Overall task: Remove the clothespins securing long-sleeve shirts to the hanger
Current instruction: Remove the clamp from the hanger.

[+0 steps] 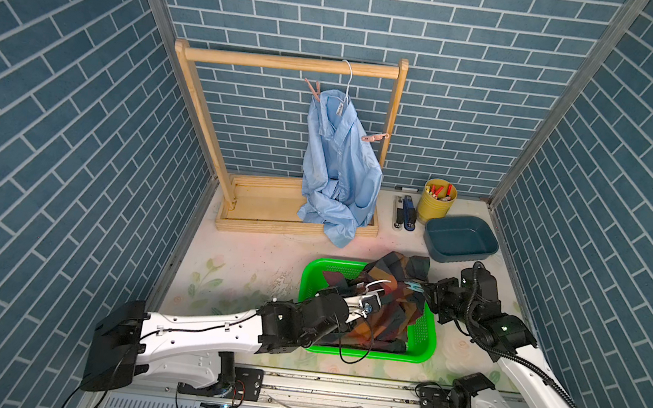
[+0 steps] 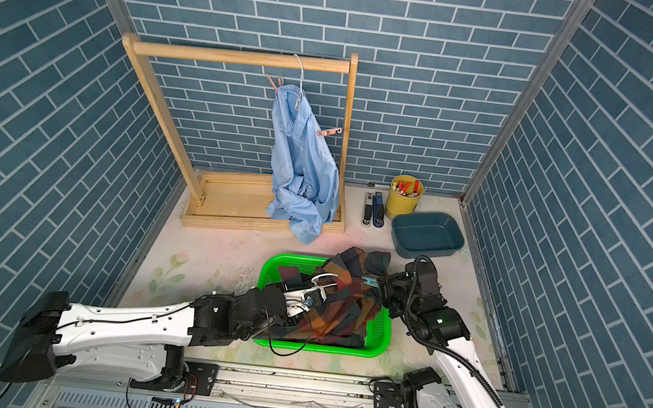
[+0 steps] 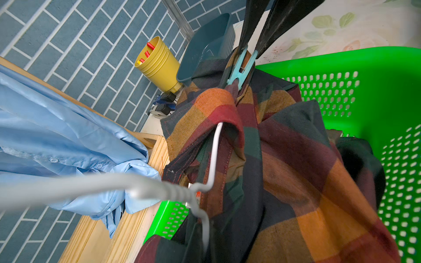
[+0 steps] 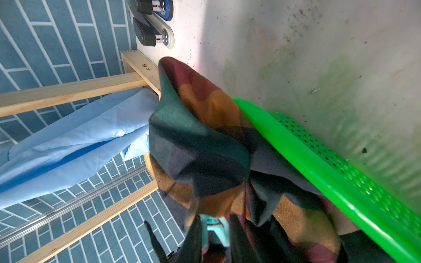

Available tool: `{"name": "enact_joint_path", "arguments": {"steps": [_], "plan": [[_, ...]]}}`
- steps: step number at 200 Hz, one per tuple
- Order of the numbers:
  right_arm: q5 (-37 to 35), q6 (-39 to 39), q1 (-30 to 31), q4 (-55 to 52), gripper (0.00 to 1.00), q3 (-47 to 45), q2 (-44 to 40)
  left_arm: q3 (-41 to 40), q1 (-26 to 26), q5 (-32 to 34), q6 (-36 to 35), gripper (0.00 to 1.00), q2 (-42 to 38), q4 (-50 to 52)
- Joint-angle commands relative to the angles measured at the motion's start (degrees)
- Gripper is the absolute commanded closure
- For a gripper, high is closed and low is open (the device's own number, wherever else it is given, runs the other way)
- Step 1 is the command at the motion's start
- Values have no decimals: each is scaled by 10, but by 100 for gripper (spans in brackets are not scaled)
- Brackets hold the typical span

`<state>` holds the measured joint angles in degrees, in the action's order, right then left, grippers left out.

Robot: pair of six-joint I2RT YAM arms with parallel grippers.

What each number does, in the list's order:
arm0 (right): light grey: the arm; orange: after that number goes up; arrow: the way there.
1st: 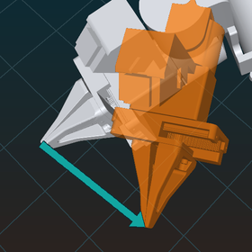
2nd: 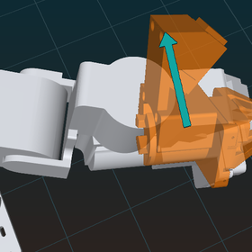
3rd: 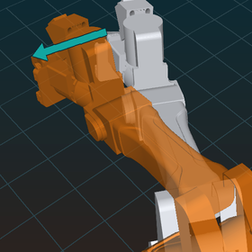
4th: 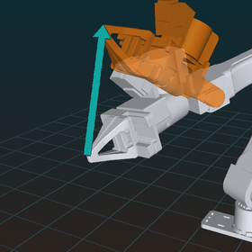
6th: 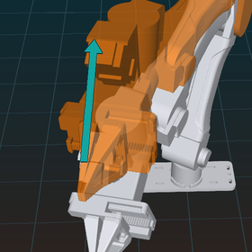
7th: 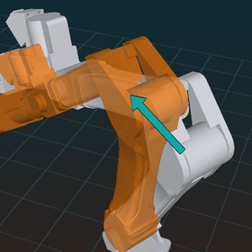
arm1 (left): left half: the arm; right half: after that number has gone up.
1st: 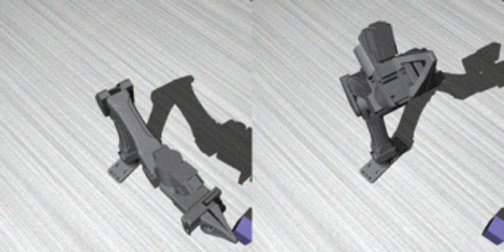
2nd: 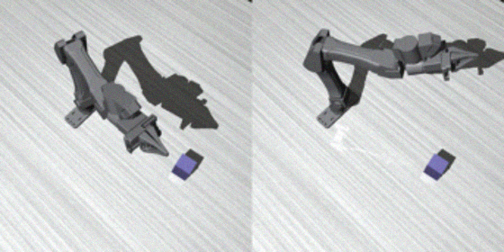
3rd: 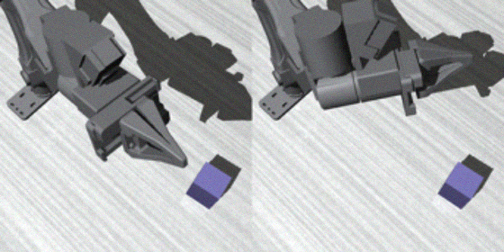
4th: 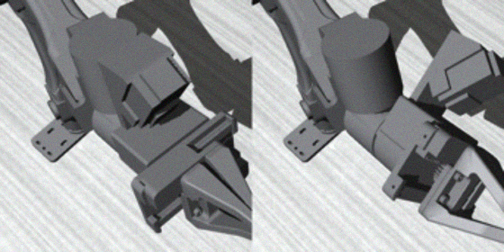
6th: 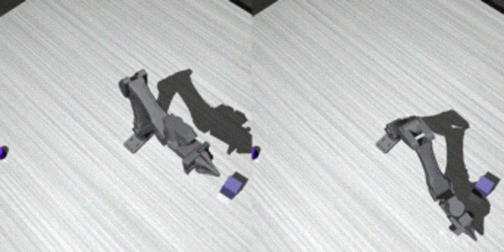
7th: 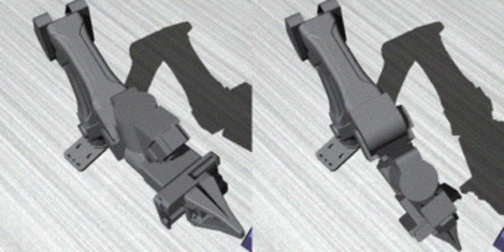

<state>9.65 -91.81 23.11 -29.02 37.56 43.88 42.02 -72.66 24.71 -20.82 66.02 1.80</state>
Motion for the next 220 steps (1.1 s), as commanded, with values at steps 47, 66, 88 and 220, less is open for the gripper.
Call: {"name": "enact_joint_path", "arguments": {"steps": [47, 66, 88, 220], "plan": [[-11, -13, -2, -13, 84, 11, -3, 1, -2, -5, 11, 100, 5, 6], [-12, -12, -2, -18, 87, 10, -5, 1, -2, -7, 11, 100, 6, 6], [-14, -12, -2, -20, 88, 8, -7, 1, -3, -5, 11, 100, 5, 6], [-24, -5, -4, -58, 100, 16, -28, 2, -2, 6, 18, 100, 19, 7]]}}
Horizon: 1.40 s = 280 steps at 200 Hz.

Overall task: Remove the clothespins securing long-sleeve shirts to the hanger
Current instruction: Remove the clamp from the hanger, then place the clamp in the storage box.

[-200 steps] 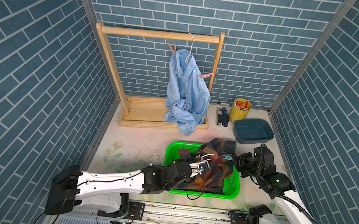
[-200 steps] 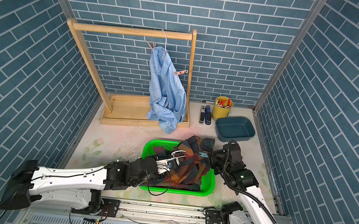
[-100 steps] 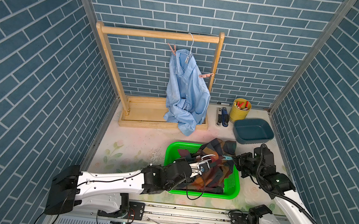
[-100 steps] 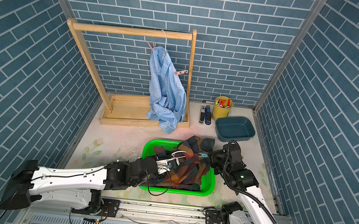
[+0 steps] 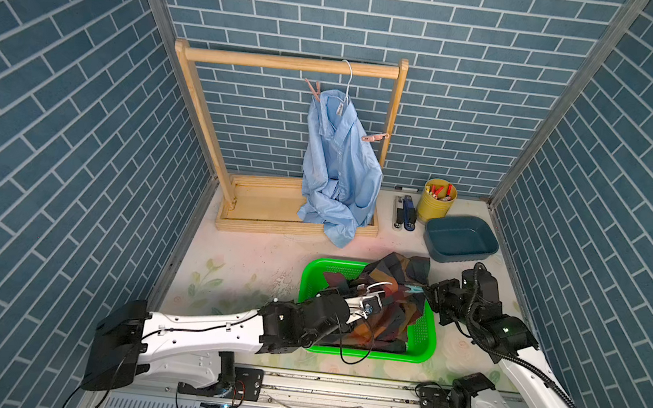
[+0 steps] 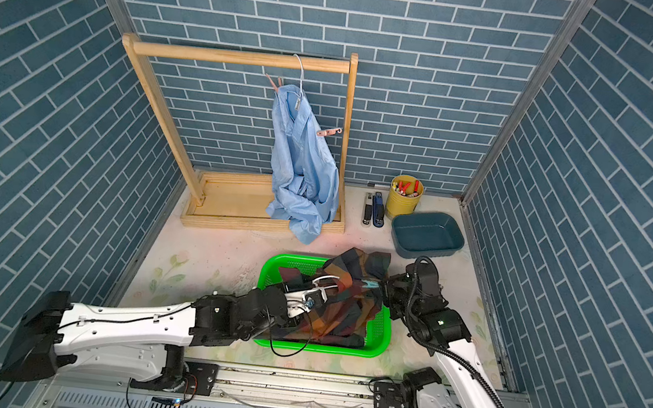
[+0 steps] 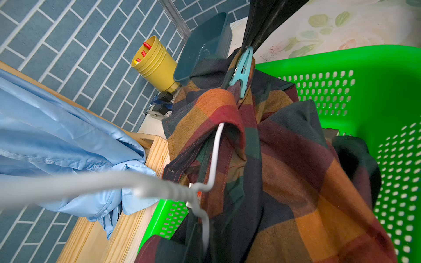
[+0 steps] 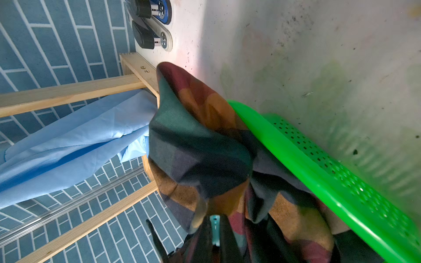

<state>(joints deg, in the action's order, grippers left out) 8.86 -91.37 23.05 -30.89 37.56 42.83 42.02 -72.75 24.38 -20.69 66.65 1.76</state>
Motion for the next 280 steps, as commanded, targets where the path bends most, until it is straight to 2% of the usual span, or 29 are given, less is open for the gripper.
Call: {"name": "enact_joint_path", "arguments": {"steps": [1, 79, 123, 144, 175, 194, 248, 280], "plan": [[-17, -9, -4, -40, 100, 16, -18, 2, -1, 9, 17, 100, 13, 7], [-10, 1, -22, -83, 100, 37, -63, 2, 3, 18, 22, 100, 21, 13], [-16, 47, -33, -109, 100, 114, -45, 3, 7, 13, 25, 100, 19, 15], [-9, 74, -52, -92, 100, 154, -1, 5, 6, 8, 26, 100, 15, 17], [57, 86, -111, -11, 100, 184, 91, 7, 6, 8, 25, 100, 11, 25], [72, 98, -150, 25, 100, 213, 152, 9, 7, 6, 25, 100, 9, 29], [80, 121, -246, 127, 100, 248, 305, 18, 6, -10, 28, 100, 8, 44], [65, 143, -281, 166, 100, 273, 404, 22, 6, -25, 30, 100, 9, 49]]}}
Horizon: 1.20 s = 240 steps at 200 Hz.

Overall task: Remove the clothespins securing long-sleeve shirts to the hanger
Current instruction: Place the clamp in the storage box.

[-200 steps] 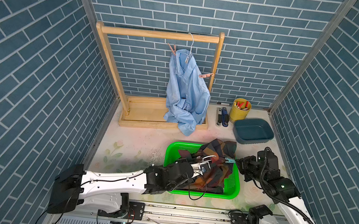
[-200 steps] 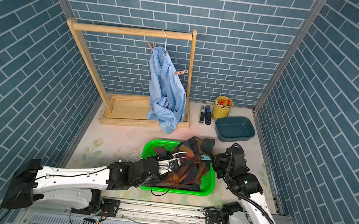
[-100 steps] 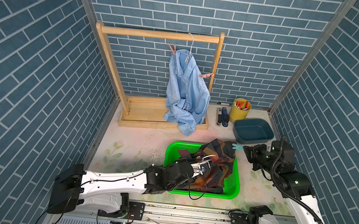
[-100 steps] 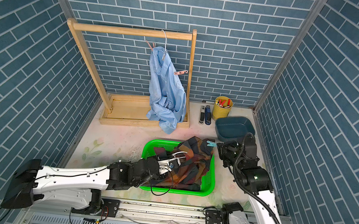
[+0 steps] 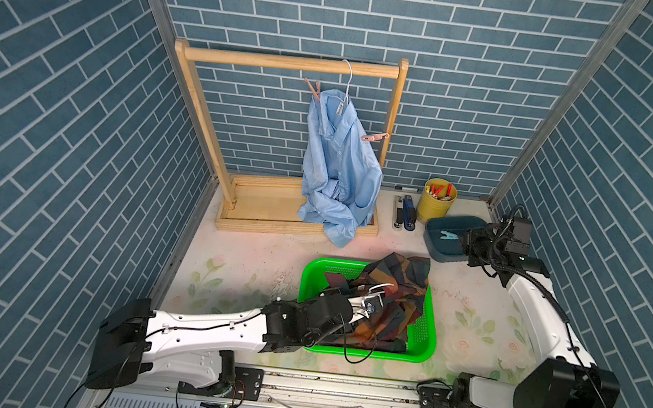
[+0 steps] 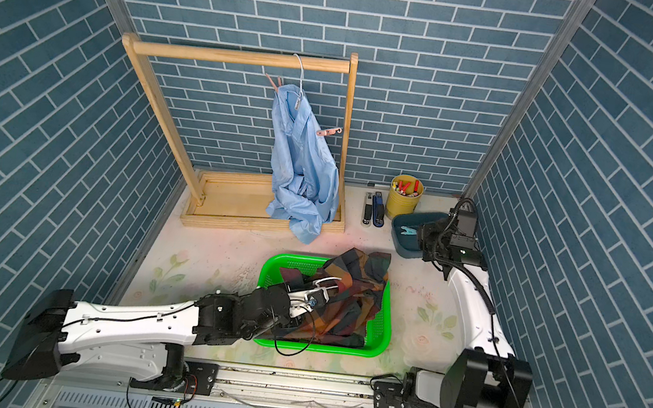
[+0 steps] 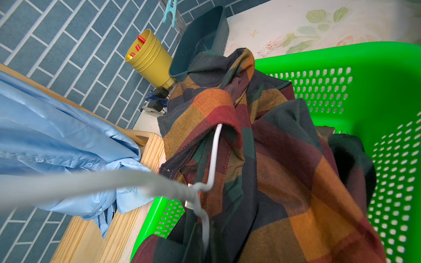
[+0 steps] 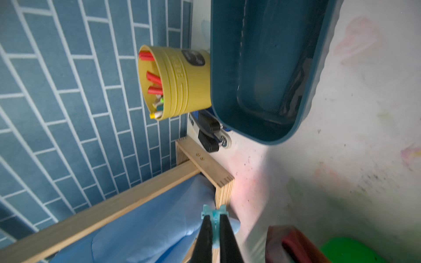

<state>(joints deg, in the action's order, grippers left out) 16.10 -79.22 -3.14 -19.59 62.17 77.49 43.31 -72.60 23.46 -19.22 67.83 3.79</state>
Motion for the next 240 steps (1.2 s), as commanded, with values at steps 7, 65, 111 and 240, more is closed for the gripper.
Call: {"name": "enact_joint_path", "arguments": {"steps": [7, 65, 111, 240], "plan": [[-11, 27, -24, 59, 100, 35, 81, 9, 4, -17, 16, 100, -5, 29], [-43, 58, -53, 75, 100, 126, 259, 6, 3, -26, 15, 100, -20, 26], [-47, 104, -61, 50, 95, 191, 339, 6, 3, -36, 12, 100, -20, 26], [-26, 182, -63, 29, 38, 145, 235, -3, 16, -100, 9, 100, -31, 16]]}}
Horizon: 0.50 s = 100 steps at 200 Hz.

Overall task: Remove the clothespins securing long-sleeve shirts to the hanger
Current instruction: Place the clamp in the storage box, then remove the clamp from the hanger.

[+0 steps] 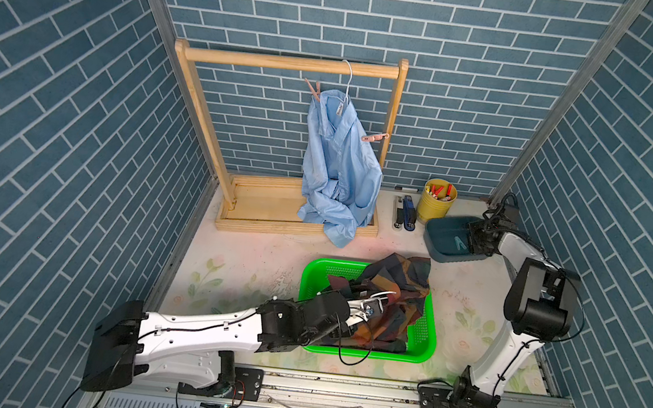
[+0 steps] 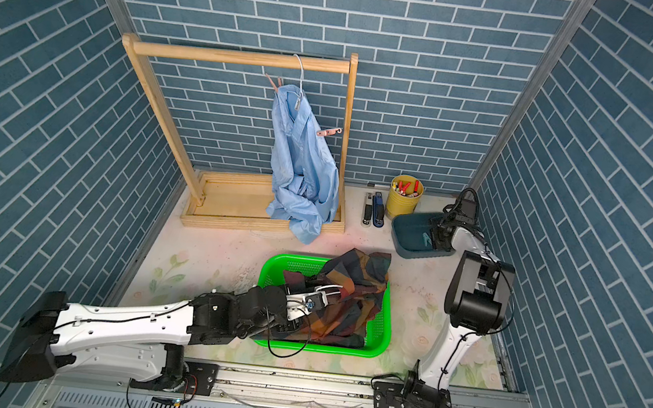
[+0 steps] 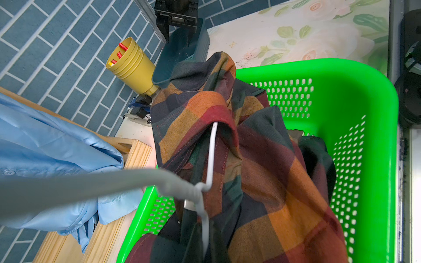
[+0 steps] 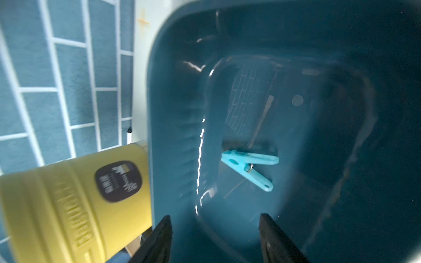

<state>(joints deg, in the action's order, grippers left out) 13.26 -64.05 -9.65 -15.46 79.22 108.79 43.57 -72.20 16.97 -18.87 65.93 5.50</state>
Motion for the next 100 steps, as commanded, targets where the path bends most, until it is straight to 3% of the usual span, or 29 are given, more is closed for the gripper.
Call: {"name": "enact_joint_path", "arguments": {"steps": [1, 23, 59, 82, 100], "plan": [[3, 32, 3, -12, 38, -28, -81, -6, 14, -36, 6, 100, -12, 0], [-9, 83, 36, -21, 40, -80, -165, -3, 37, -105, 9, 100, -20, 5], [-107, 226, 171, -25, 37, -190, -315, 36, 81, -238, -2, 100, 5, 59], [-105, 299, 220, -16, 36, -275, -419, 52, 90, -257, -2, 100, 25, 58], [-45, 334, 236, -17, 35, -328, -502, 67, 98, -262, -13, 100, 41, 65]]}}
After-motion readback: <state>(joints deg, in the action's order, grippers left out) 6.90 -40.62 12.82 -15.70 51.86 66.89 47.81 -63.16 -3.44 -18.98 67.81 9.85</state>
